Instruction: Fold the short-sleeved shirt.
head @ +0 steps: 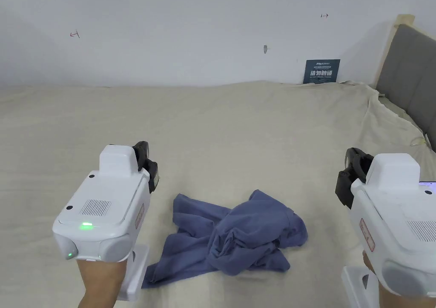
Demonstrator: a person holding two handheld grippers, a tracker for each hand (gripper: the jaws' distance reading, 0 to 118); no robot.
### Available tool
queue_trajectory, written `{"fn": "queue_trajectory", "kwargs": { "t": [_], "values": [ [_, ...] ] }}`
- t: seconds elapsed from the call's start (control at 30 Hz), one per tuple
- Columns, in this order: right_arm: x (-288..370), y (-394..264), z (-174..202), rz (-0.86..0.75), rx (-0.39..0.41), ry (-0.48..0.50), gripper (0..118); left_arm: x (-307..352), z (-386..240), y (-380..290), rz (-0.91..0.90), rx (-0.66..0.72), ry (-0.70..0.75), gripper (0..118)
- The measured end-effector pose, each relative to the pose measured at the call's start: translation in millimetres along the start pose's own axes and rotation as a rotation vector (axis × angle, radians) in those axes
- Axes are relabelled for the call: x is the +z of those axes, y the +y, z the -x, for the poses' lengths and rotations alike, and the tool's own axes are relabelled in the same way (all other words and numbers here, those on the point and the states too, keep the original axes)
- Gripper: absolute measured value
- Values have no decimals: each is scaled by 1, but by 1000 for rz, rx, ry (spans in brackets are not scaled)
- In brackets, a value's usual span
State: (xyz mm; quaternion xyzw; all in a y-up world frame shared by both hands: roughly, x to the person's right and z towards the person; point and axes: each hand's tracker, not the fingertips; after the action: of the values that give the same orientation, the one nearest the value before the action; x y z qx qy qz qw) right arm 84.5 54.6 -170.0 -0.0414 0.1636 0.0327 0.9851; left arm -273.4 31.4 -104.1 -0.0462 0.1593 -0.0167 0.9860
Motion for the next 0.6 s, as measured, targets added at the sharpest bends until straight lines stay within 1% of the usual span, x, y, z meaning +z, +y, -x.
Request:
{"fn": "queue_trajectory", "kwargs": {
  "t": [0.3,0.43,0.5,0.6],
  "values": [
    [-1,0,2,1,-3,6,0,-3,0,-1,26,-13,-5,0],
    [-2,-1,2,4,0,8,0,-18,4,-6,206,30,-46,0],
    [-2,-2,2,6,1,8,0,-25,7,-16,266,59,-56,0],
    [-2,-5,1,14,-2,7,0,-37,10,-37,422,94,-59,0]
  ]
}}
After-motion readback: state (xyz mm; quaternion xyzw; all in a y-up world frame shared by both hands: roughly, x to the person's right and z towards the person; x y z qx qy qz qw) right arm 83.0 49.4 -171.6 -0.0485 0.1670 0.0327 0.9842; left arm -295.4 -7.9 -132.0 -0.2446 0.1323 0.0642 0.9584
